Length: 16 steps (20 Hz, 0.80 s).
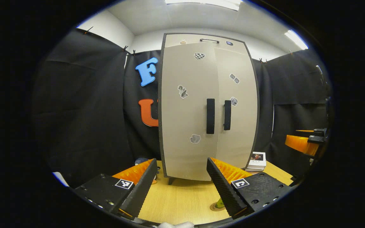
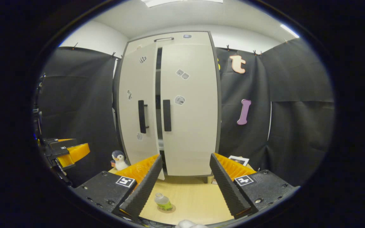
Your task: Grasp the bottle in the cabinet with the left hand and place it on the coaster, then close the right door with the right hand and the left door with the left hand.
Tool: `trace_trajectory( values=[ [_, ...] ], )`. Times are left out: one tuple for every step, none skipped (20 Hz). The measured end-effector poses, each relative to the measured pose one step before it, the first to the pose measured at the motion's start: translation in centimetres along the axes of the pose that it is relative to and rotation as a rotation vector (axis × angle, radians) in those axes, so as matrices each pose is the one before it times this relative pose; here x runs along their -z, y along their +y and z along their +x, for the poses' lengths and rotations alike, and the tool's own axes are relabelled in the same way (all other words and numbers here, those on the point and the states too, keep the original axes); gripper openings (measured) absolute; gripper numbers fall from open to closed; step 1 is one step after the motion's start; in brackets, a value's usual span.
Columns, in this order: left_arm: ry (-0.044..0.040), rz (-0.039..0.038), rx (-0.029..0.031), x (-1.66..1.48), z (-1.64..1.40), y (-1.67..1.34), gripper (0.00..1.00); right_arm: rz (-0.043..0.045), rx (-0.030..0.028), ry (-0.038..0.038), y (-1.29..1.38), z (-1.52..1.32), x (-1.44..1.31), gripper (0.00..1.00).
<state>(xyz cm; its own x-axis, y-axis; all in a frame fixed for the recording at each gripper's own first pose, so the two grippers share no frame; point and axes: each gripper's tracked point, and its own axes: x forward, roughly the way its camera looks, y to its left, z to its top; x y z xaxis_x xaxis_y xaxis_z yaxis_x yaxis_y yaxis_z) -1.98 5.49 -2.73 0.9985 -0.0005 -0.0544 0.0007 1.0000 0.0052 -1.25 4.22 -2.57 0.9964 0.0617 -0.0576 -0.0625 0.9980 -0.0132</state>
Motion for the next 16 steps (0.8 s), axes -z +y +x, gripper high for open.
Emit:
trace_trajectory(
  values=[
    [0.00217, 0.00145, -0.00006, 0.051, -0.059, 0.01, 0.96, -0.00081, 0.00039, -0.00048, 0.023, 0.007, -0.038, 0.95],
    [-0.00025, 0.00105, 0.00028, -0.031, 0.0, -0.04, 0.96, -0.00126, 0.00015, -0.00249, 0.013, 0.023, -0.075, 0.95],
    [-0.00043, 0.00139, 0.00239, -0.054, -0.008, -0.033, 0.96, -0.00088, 0.00148, -0.00158, -0.007, -0.063, -0.004, 0.99],
    [0.00059, 0.00114, 0.00027, -0.005, 0.027, -0.052, 0.97, 0.00018, 0.00028, -0.00065, 0.033, -0.038, 0.033, 0.99],
    [-0.00071, 0.00154, -0.00006, -0.002, 0.005, -0.005, 0.96, 0.00036, -0.00089, -0.00134, 0.083, 0.073, 0.03, 0.99],
    [-0.00057, 0.00101, -0.00148, -0.039, -0.014, 0.137, 0.98, -0.00055, 0.00134, 0.00024, 0.035, -0.049, -0.051, 0.99],
    [-0.00065, -0.00147, -0.00014, 0.03, -0.008, 0.036, 0.96, -0.0012, -0.0007, 0.00081, 0.014, 0.006, 0.097, 0.99],
    [-0.00132, -0.00205, 0.002, -0.081, 0.023, -0.049, 0.96, -0.00156, 0.00072, -0.00023, 0.006, -0.001, -0.055, 0.99],
    [0.00063, -0.00143, -0.00081, 0.017, 0.077, 0.024, 0.95, -0.00235, -0.00057, -0.00009, 0.044, 0.007, -0.011, 0.95],
    [-0.00054, -0.00037, 0.00206, 0.081, -0.005, -0.044, 0.96, -0.00191, 0.00109, 0.00116, 0.006, 0.007, -0.027, 0.95],
    [0.00167, 0.00029, -0.00058, 0.028, -0.076, -0.002, 0.96, -0.00056, 0.00051, 0.00038, 0.095, -0.059, 0.104, 0.95],
    [-0.00254, 0.00163, 0.00151, -0.02, 0.046, 0.1, 0.96, 0.00124, 0.00039, 0.00006, 0.037, 0.042, -0.016, 0.95],
    [0.00129, 0.00189, -0.00194, 0.009, 0.028, 0.102, 0.96, 0.00073, -0.00057, -0.00035, 0.06, 0.016, 0.019, 0.95],
    [-0.00093, -0.00023, 0.00118, -0.028, 0.009, 0.002, 0.96, 0.00025, 0.00025, -0.0014, 0.108, 0.002, -0.053, 0.95],
    [-0.00112, -0.00061, -0.0018, -0.033, -0.044, 0.089, 0.96, -0.00071, -0.00031, -0.00259, 0.069, 0.022, -0.068, 0.95],
    [-0.00186, -0.00065, -0.00064, -0.051, 0.006, 0.079, 0.96, -0.00205, 0.0019, 0.00003, 0.059, -0.001, -0.039, 0.95]
  ],
)
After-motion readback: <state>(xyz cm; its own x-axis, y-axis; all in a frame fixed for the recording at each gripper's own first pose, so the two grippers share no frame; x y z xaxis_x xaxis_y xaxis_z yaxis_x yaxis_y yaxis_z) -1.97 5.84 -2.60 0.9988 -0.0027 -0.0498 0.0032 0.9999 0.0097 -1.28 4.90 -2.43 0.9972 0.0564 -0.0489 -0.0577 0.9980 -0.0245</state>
